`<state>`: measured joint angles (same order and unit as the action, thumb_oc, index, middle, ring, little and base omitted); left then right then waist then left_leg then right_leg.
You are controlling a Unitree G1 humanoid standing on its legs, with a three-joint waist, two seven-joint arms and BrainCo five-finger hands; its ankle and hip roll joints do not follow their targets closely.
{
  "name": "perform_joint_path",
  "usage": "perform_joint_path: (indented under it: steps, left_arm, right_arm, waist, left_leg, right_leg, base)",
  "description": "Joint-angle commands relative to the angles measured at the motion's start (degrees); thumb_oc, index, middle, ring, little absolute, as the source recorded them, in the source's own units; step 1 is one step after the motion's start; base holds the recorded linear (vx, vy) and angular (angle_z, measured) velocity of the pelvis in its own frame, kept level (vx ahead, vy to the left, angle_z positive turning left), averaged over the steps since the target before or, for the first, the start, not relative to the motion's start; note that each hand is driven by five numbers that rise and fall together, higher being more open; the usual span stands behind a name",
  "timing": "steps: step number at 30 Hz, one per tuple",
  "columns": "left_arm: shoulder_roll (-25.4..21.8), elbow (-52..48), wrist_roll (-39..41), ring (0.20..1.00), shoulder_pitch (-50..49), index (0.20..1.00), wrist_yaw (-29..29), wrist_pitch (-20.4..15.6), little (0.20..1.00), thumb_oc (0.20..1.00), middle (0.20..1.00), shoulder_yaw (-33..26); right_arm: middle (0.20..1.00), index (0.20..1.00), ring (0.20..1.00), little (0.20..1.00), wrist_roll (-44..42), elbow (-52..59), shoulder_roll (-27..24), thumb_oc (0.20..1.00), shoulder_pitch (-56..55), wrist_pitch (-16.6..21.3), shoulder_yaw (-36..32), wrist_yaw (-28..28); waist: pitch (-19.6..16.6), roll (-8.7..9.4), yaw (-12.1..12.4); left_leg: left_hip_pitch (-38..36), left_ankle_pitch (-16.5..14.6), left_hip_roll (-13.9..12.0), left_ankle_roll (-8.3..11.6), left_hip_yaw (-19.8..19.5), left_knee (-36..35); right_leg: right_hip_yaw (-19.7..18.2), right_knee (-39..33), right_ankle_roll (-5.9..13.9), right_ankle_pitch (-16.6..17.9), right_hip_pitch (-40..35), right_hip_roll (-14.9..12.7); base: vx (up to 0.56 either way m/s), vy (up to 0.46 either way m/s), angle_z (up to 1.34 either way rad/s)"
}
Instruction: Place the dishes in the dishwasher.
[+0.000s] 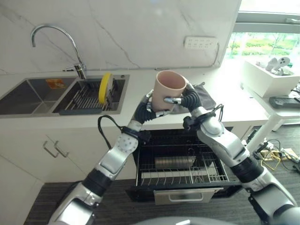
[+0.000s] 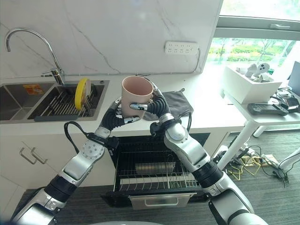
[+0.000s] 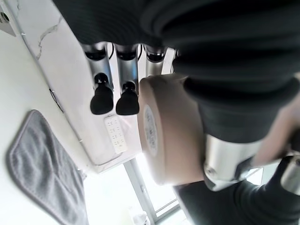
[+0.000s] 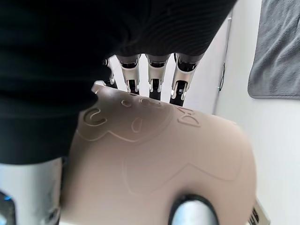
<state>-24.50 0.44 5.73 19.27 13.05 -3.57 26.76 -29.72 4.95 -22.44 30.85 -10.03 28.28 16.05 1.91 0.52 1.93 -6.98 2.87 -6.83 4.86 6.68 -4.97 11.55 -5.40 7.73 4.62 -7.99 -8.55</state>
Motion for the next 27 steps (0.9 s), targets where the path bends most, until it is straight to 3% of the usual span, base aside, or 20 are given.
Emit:
perform_joint_path:
  steps: [1, 5, 19, 23, 27]
  left_arm:
    - [0.87, 1.43, -1.14, 1.000, 8.45, 1.000, -3.30, -2.34, 1.000, 1.000, 1.000, 6.72]
    - [1.48, 2.63, 0.28, 1.000, 7.99, 1.000, -2.12, -1.04, 1.000, 1.000, 1.000, 6.41]
    - [0.31, 5.53, -1.30, 1.000, 3.17, 1.000, 0.32, -1.75, 1.000, 1.000, 1.000, 0.77]
    - [-1.13, 4.91, -1.49, 1.000, -0.07, 1.000, -3.68, -3.53, 1.000, 1.000, 1.000, -1.39]
    - [-3.89, 2.31, -2.34, 1.000, -4.28, 1.000, -9.60, -4.10, 1.000, 1.000, 1.000, -2.59]
  right_arm:
    - [0.200, 0.200, 0.200, 0.200, -2.09, 1.65, 4.10, 0.200, 9.92, 6.45, -1.17, 0.83]
    - [0.200, 0.200, 0.200, 0.200, -2.99, 1.64, 4.43, 0.200, 8.96, 8.75, -2.70, 2.66]
    - [0.200, 0.200, 0.200, 0.200, -6.29, 3.69, 3.14, 0.200, 2.85, 15.39, -10.32, 6.56]
    - [0.200, 0.200, 0.200, 0.200, -5.96, 5.39, 0.63, 0.200, -2.18, 16.37, -15.03, 6.02]
    - [0.200, 0.200, 0.200, 0.200, -6.50, 6.15, -2.18, 0.200, -10.08, 17.14, -19.27, 2.08]
  waist:
    - [0.06, 1.28, 0.79]
    - [0.18, 1.10, 0.53]
    - [0.50, 0.63, -0.03]
    - [0.70, 0.54, -0.88]
    - [1.06, 0.33, -1.94]
  left_leg:
    - [-0.82, -2.78, 0.44, -0.96, -3.70, -0.03]
    - [-0.98, -2.80, 0.27, -0.98, -3.38, -0.03]
    - [-1.09, -2.47, -0.25, -0.94, -2.57, -0.03]
    - [-1.10, -2.50, -0.47, -0.97, -2.14, -0.03]
    - [-1.10, -2.60, -0.68, -1.03, -1.27, -0.03]
  right_leg:
    - [-1.73, 0.40, 0.58, -1.01, -1.04, -2.03]
    - [-1.76, 0.40, 0.58, -1.00, -1.14, -2.02]
    - [-1.65, 0.40, 0.29, -0.93, -1.31, -1.88]
    - [-2.31, 0.40, 0.34, -0.89, -1.15, -1.72]
    - [-2.99, 0.40, 0.65, -0.74, -0.67, -1.77]
  base:
    - [0.00, 0.000, 0.00]
    - [0.00, 0.000, 0.00]
    - [0.00, 0.000, 0.00]
    - [0.02, 0.007, 0.00]
    - [0.04, -0.004, -0.02]
